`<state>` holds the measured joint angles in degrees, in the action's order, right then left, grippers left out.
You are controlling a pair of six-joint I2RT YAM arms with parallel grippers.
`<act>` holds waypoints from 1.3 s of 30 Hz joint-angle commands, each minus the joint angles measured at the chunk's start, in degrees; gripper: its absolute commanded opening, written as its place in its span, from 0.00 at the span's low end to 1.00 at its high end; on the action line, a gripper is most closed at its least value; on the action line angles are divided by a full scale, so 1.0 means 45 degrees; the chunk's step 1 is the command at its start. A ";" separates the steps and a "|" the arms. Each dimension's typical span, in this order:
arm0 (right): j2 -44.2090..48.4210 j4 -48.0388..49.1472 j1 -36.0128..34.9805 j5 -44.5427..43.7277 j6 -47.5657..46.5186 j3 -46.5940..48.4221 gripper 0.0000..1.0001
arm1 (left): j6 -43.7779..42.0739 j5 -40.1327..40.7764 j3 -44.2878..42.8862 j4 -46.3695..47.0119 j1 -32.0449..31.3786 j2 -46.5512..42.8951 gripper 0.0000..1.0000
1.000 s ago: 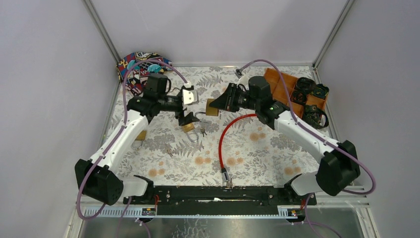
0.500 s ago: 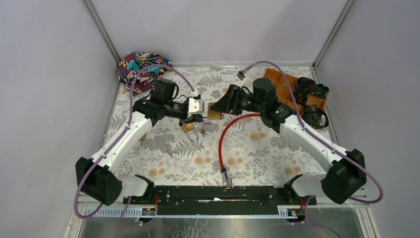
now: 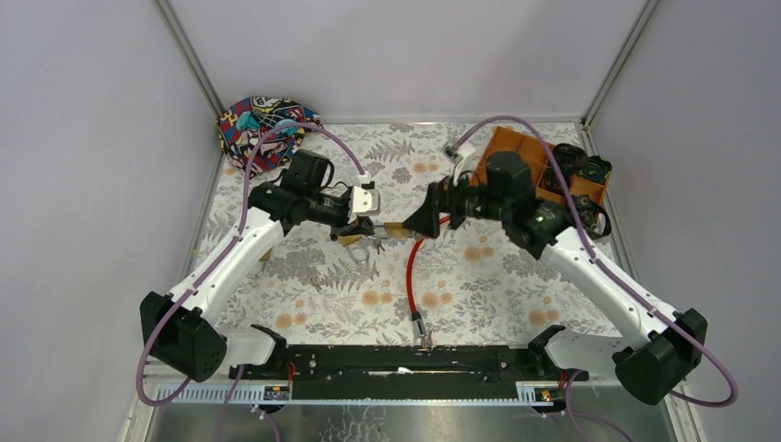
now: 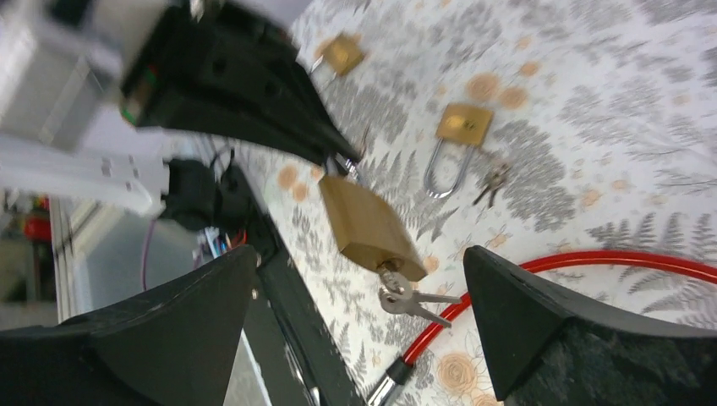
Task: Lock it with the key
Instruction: Lock the lock.
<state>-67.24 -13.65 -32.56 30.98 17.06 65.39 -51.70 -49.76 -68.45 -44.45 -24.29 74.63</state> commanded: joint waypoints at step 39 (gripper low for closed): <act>0.2083 0.6432 0.0272 0.6593 0.1437 0.0544 0.00 | 1.1539 -0.0892 -0.0562 0.6465 -0.0617 -0.4228 0.85</act>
<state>-60.23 2.87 -30.87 49.56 18.41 61.06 -18.68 -56.34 -71.31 -30.17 -26.70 55.29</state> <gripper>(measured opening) 0.253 0.850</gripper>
